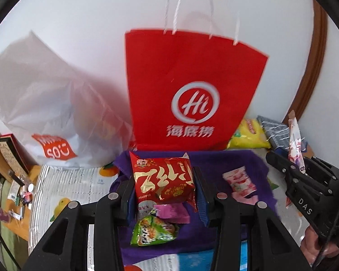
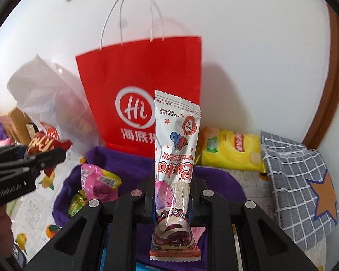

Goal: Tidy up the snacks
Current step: 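Lower both held packets down onto the purple towel, then open the right tool to release the white packet while the left tool releases the red packet, then grasp a panda-print packet with the right tool while the left tool returns to the pile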

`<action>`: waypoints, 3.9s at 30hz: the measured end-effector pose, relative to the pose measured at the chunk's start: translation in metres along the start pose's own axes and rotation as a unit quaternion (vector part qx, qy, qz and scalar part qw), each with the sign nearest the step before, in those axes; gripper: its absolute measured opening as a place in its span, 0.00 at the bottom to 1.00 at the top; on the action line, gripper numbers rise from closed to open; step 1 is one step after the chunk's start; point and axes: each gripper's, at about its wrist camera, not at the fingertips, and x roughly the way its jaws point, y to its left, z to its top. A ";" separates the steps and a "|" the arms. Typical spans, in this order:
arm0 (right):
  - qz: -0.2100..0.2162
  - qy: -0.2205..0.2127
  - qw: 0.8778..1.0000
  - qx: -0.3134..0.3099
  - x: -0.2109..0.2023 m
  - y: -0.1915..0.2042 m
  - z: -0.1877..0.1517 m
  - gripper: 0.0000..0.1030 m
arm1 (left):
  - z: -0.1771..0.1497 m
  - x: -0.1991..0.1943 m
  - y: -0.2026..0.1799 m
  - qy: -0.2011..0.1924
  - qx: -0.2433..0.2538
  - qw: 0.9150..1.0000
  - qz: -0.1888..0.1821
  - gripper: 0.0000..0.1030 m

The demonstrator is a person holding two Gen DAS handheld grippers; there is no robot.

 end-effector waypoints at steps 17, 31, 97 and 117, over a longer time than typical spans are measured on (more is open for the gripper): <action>0.056 0.145 0.987 -0.036 0.080 0.017 -0.034 0.18 | 0.002 0.007 0.028 0.016 -0.021 1.000 0.016 0.39; 0.043 0.183 0.980 -0.072 0.102 0.030 -0.051 0.20 | 0.003 0.013 0.033 0.031 -0.031 0.999 0.013 0.39; 0.004 0.049 0.998 -0.044 0.001 0.009 -0.010 0.60 | -0.022 0.066 -0.004 0.142 0.008 0.990 0.010 0.60; -0.097 -0.006 0.995 -0.026 -0.056 -0.017 -0.045 0.63 | -0.011 0.017 -0.011 0.085 0.012 0.996 -0.026 0.60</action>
